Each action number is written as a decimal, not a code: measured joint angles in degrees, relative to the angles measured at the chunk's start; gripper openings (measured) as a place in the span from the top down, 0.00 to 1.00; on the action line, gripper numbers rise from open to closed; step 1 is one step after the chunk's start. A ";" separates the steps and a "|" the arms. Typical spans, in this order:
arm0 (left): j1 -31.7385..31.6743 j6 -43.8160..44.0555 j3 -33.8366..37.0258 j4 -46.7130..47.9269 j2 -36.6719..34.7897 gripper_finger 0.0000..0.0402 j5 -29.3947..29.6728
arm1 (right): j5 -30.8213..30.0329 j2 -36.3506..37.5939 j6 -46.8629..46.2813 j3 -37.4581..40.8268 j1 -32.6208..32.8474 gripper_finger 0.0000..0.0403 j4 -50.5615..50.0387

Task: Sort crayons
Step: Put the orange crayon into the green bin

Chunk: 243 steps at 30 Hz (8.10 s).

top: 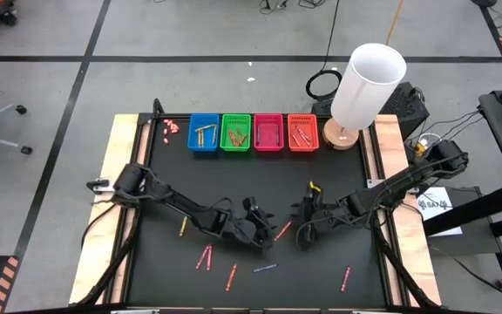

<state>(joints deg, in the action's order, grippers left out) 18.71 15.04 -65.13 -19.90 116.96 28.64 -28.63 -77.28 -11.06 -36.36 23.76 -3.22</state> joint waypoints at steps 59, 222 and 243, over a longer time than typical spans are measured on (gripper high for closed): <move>-3.02 -0.60 -8.17 8.69 9.11 0.83 -11.90 | -1.60 0.00 -1.99 0.02 -0.01 0.73 -5.21; -35.53 16.14 7.57 24.77 -18.48 0.96 10.50 | -3.06 0.00 -1.22 0.04 3.36 0.73 2.54; -36.26 20.45 7.44 17.15 -11.16 0.91 10.88 | -2.90 0.00 -0.23 0.00 3.36 0.73 2.59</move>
<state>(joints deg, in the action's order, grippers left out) -17.55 35.48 -57.69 -2.74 105.80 39.53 -31.53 -77.28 -11.29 -36.36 27.11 -0.63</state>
